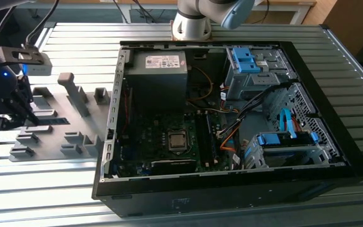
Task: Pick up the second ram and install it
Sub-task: 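Pick up the second ram and move it above second insertion slot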
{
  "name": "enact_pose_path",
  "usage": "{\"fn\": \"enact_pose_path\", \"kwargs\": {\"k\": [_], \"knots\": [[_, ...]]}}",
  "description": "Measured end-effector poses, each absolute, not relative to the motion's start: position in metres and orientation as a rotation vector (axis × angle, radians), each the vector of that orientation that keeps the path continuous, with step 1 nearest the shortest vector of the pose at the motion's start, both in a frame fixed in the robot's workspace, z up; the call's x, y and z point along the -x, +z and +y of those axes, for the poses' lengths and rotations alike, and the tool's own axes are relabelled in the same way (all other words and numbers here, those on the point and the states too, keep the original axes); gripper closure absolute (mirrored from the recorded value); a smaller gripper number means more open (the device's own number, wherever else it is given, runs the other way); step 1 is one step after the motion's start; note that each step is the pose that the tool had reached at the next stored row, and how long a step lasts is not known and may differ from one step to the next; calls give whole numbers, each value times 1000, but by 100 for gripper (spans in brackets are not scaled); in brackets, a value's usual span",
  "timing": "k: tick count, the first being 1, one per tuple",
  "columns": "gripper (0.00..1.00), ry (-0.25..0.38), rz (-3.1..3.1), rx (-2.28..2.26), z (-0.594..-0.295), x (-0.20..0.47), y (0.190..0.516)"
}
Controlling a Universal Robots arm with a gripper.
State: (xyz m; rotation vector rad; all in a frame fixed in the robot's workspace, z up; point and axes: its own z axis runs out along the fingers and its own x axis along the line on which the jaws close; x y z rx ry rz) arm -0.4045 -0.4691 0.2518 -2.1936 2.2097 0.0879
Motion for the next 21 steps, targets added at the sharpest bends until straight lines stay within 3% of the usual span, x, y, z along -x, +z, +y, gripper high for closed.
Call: {"fn": "enact_pose_path", "kwargs": {"k": [21], "knots": [[86, 88, 2210, 2194, -469, 405, 285]]}}
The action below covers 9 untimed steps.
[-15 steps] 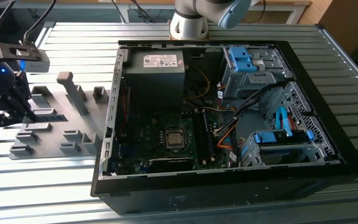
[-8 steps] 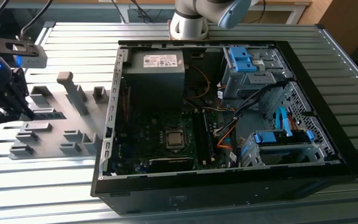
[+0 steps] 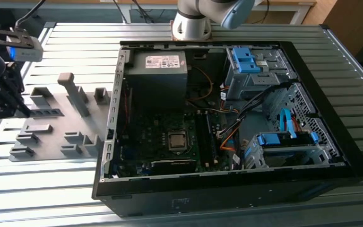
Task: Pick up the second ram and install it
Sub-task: 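Pick up the second ram and move it above second insertion slot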
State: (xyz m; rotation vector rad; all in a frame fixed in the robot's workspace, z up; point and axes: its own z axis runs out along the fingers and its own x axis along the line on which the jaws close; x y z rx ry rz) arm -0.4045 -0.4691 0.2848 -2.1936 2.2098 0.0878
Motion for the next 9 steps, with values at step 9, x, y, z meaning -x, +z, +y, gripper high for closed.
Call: {"fn": "enact_pose_path", "kwargs": {"k": [9], "knots": [[86, 88, 2210, 2194, -469, 404, 299]]}}
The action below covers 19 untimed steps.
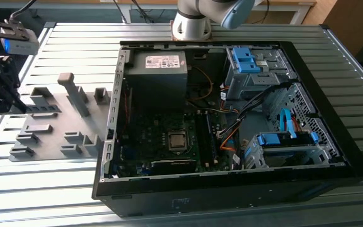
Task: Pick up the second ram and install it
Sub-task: 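Pick up the second ram and move it above second insertion slot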
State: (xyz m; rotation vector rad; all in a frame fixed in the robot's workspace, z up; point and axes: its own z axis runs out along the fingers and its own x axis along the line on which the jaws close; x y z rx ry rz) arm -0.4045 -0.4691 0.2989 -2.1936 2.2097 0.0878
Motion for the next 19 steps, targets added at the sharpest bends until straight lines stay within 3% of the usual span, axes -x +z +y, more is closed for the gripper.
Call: {"fn": "enact_pose_path", "kwargs": {"k": [19], "knots": [[86, 88, 2210, 2194, -469, 404, 330]]}}
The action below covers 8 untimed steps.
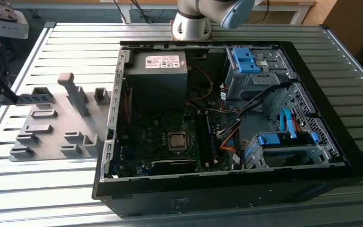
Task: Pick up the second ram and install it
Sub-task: 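Pick up the second ram and move it above second insertion slot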
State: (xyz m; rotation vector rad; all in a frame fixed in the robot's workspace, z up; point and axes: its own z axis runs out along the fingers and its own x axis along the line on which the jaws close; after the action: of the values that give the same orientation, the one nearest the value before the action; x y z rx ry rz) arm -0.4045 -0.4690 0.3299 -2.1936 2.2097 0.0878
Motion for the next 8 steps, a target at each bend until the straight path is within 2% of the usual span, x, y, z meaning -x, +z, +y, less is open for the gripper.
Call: {"fn": "enact_pose_path", "kwargs": {"k": [8], "knots": [[86, 88, 2210, 2194, -469, 404, 345]]}}
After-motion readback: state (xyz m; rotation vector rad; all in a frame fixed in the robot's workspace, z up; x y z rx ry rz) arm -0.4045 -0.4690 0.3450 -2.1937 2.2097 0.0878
